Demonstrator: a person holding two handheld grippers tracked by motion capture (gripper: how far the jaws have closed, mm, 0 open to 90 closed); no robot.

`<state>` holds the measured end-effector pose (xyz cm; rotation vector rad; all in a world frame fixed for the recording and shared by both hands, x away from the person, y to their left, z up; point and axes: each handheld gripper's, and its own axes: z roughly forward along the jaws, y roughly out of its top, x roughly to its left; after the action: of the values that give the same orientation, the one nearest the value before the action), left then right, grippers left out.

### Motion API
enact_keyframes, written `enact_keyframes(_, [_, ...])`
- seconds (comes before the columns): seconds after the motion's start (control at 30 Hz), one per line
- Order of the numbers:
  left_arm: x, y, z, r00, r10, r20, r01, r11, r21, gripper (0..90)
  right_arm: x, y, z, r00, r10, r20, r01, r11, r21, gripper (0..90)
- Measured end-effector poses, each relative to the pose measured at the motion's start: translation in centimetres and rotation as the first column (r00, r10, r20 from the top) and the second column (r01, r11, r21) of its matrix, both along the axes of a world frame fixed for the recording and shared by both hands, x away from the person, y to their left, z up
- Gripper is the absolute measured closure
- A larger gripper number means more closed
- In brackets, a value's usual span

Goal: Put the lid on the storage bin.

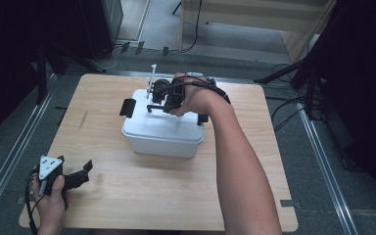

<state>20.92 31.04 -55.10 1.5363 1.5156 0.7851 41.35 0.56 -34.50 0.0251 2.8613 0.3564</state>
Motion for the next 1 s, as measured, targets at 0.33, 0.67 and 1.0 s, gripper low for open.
enact_keyframes(0.33, [0.0, 0.0, 0.0, 1.0000, -0.001, 0.000, 0.001, 1.0000, 0.000, 1.6, -1.0, -1.5, 1.0, 0.9946, -0.095, 0.042, 0.093, 0.994, 0.048, 0.0])
enact_keyframes(0.67, [0.0, 0.0, 0.0, 1.0000, 0.002, -0.002, -0.002, 1.0000, -0.004, 1.6, -1.8, -5.2, 0.8, 0.9910, -0.130, 0.032, 0.128, 0.990, 0.053, 0.0])
enact_keyframes(1.0, [0.0, 0.0, 0.0, 1.0000, 0.002, 0.004, -0.002, 1.0000, 0.006, 1.6, -2.3, -9.6, -0.2, 0.9808, -0.195, 0.016, 0.193, 0.979, 0.073, 0.0])
